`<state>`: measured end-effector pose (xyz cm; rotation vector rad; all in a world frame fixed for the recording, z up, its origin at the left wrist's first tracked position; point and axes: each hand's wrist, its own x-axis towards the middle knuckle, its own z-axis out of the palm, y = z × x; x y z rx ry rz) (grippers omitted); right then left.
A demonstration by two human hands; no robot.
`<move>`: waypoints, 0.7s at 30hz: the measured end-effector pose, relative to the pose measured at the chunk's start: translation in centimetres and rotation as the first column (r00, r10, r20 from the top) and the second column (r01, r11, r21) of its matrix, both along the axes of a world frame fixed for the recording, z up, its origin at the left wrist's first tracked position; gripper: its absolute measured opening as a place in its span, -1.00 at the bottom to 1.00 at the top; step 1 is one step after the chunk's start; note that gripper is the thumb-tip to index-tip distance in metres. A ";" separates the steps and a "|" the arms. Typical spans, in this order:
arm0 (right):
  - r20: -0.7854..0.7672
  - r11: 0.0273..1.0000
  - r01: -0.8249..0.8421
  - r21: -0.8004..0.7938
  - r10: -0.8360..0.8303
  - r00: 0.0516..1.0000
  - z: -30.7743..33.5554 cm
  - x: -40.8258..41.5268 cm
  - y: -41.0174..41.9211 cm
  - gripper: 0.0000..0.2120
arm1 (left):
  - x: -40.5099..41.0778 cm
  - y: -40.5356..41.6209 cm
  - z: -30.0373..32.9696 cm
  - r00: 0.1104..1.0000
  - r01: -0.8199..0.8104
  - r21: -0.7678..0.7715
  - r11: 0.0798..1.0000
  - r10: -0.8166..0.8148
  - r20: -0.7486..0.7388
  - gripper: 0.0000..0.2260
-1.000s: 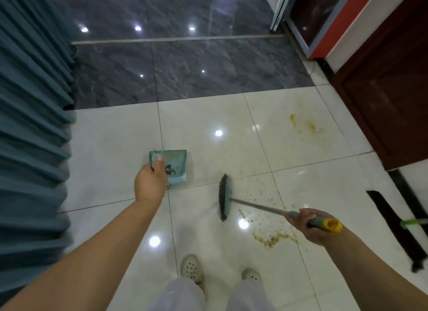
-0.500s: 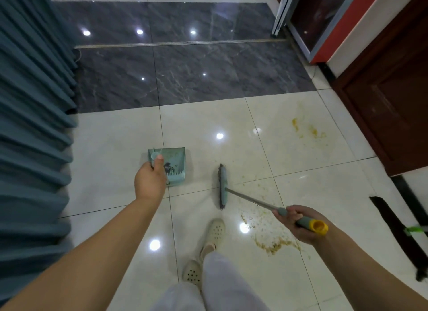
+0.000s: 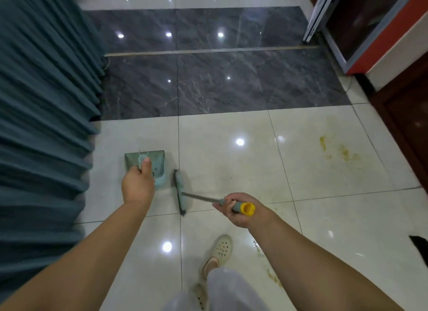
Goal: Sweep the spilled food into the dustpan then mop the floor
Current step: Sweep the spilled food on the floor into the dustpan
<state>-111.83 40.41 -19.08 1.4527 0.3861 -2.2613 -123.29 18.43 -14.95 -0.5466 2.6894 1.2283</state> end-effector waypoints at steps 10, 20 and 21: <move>0.107 0.961 0.271 0.048 -0.275 0.956 0.1 -0.6 11.0 -0.72 | -3.9 8.6 -0.3 0.995 0.092 0.016 0.996 -0.092 0.023 -0.52; 0.181 0.806 0.578 0.126 -0.592 0.786 1.3 10.1 18.3 -0.73 | -3.3 19.7 0.9 0.937 0.345 0.086 0.935 -0.348 0.028 -0.52; 0.183 0.795 0.591 0.135 -0.606 0.774 1.5 11.3 18.5 -0.74 | -3.1 20.9 1.1 0.924 0.379 0.096 0.920 -0.383 0.022 -0.50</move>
